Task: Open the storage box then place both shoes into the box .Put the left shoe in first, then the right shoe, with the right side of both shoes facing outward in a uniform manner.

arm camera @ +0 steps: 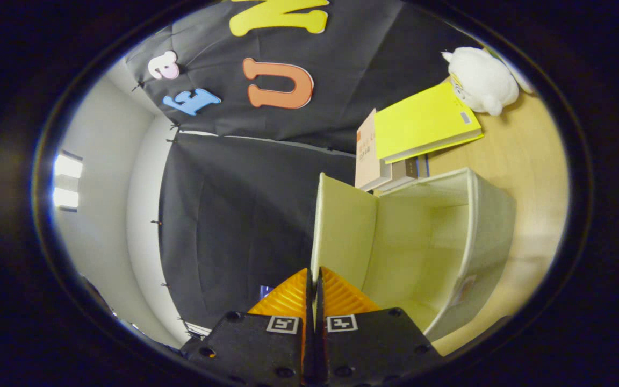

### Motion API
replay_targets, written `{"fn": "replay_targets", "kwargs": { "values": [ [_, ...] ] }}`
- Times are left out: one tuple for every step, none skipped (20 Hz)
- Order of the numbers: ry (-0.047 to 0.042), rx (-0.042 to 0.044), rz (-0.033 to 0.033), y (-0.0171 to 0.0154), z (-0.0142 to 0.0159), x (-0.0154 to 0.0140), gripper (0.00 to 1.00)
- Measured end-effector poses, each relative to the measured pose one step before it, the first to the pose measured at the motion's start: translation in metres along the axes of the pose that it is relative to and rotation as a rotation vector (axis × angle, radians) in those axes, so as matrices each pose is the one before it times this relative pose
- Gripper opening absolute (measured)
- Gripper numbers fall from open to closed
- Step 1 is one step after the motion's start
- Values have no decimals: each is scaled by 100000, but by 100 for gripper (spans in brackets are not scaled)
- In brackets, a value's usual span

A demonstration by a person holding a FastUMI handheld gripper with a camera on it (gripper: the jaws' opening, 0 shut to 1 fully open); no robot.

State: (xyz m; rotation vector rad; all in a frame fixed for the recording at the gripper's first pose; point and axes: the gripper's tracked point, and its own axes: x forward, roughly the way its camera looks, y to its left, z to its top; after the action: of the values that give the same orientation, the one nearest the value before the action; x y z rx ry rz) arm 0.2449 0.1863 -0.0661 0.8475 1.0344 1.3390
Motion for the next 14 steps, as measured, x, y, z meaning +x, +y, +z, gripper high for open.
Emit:
{"fn": "replay_targets", "kwargs": {
  "values": [
    [-1020, -886, -1123, 773, 142, 1222, 5],
    [-488, -1183, -989, 772, 81, 1214, 5],
    [-391, -1591, -933, 628, 42, 1336, 5],
    [-148, -1492, -1364, 526, -108, 1333, 7],
    [160, -1064, -626, 558, -222, 1273, 9],
    [762, -591, -603, 665, -377, 1140, 11],
    [611, -128, -3329, -4, -295, 1232, 12],
    [1484, 298, -3618, -241, -40, 1265, 18],
    [1143, 110, -3018, -202, -510, 1159, 35],
    [131, 61, -2009, 150, -175, 249, 51],
    [-452, -925, -1348, 97, -489, 1189, 67],
    [-996, -703, -1360, -134, -80, -216, 84],
    [-761, -236, -2777, -550, -200, -184, 100],
    [-667, 79, -6321, -1107, -435, -278, 100]
  ]
}}
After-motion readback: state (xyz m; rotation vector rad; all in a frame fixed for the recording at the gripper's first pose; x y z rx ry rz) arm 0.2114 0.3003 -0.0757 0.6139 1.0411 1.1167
